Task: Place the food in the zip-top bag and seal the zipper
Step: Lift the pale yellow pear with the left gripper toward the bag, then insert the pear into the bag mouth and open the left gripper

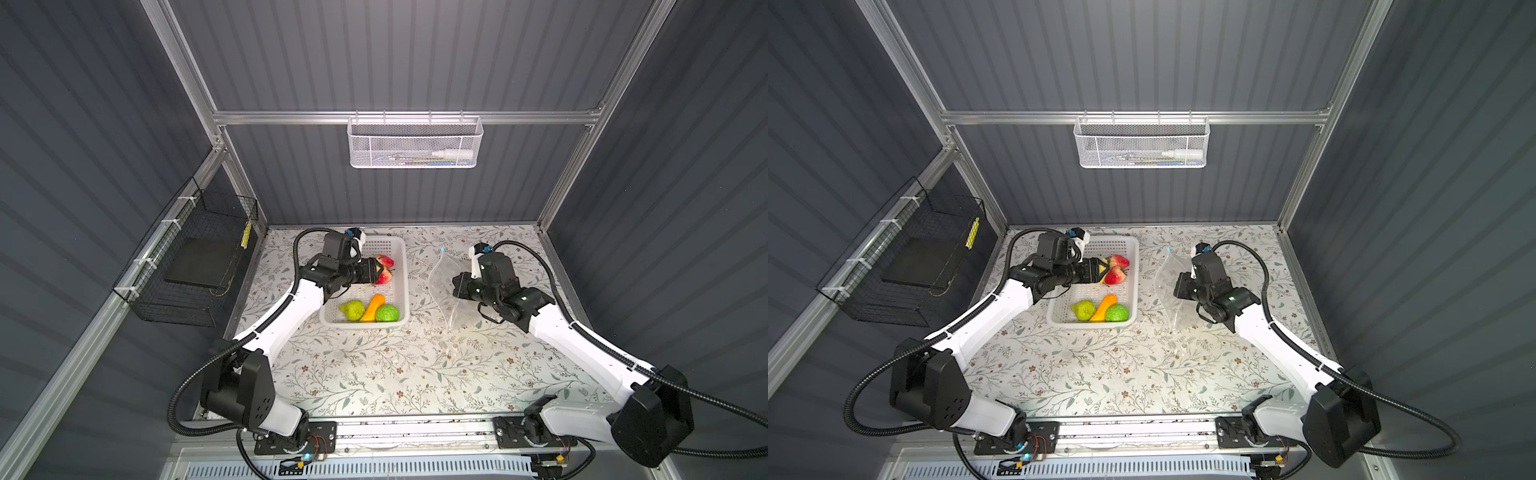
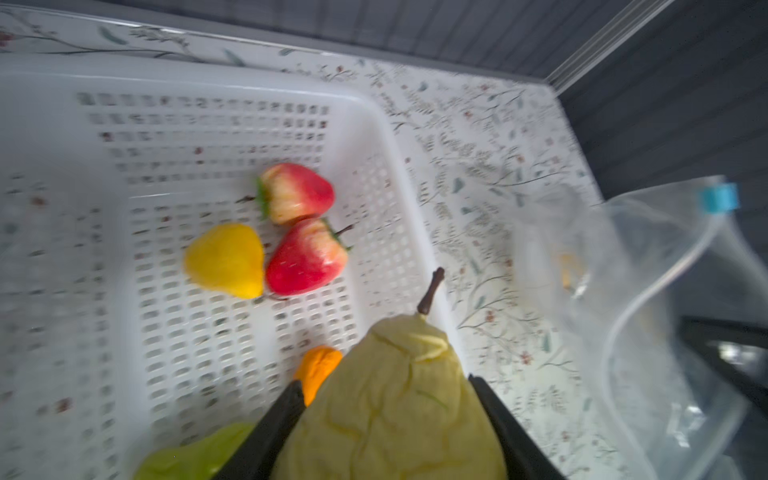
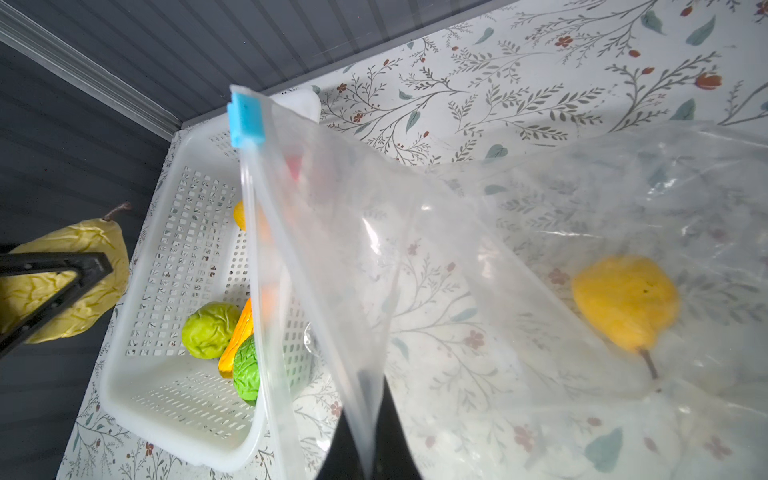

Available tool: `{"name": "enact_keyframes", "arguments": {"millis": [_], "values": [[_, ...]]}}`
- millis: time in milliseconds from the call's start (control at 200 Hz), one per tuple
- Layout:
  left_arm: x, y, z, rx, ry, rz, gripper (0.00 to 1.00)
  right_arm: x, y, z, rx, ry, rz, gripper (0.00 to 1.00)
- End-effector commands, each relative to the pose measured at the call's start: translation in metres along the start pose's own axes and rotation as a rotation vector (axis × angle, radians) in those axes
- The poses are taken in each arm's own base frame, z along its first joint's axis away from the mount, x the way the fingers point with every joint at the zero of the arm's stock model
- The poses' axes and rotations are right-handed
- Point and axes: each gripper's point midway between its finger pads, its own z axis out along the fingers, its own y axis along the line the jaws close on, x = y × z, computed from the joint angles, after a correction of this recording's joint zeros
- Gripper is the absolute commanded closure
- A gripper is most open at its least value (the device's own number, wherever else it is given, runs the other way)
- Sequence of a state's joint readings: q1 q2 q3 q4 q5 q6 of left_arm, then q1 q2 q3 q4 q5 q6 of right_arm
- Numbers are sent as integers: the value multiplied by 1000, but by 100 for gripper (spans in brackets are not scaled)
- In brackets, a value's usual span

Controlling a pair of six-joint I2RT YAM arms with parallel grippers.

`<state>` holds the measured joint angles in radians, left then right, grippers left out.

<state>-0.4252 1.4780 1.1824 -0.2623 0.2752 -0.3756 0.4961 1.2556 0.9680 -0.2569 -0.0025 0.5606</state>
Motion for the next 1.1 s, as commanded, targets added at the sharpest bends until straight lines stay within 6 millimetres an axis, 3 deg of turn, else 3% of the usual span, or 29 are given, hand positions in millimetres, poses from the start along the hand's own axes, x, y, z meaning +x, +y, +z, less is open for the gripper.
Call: {"name": "enact_keyframes", "arguments": {"millis": [0,175,425,915,1096], "values": [[-11,-66,-7,286,-68,-18,40,-3,2,-5,-21,-22,11,100],[-4,-120,0,422,-98,-16,40,-3,2,-6,-26,-24,20,100],[-3,-155,13,539,-159,-91,41,-6,8,-8,-54,-39,38,100],[18,-176,55,545,-199,-241,41,-7,16,-8,-107,-51,140,100],[29,-163,69,438,-185,-222,41,-8,21,-13,-141,-58,152,100]]}}
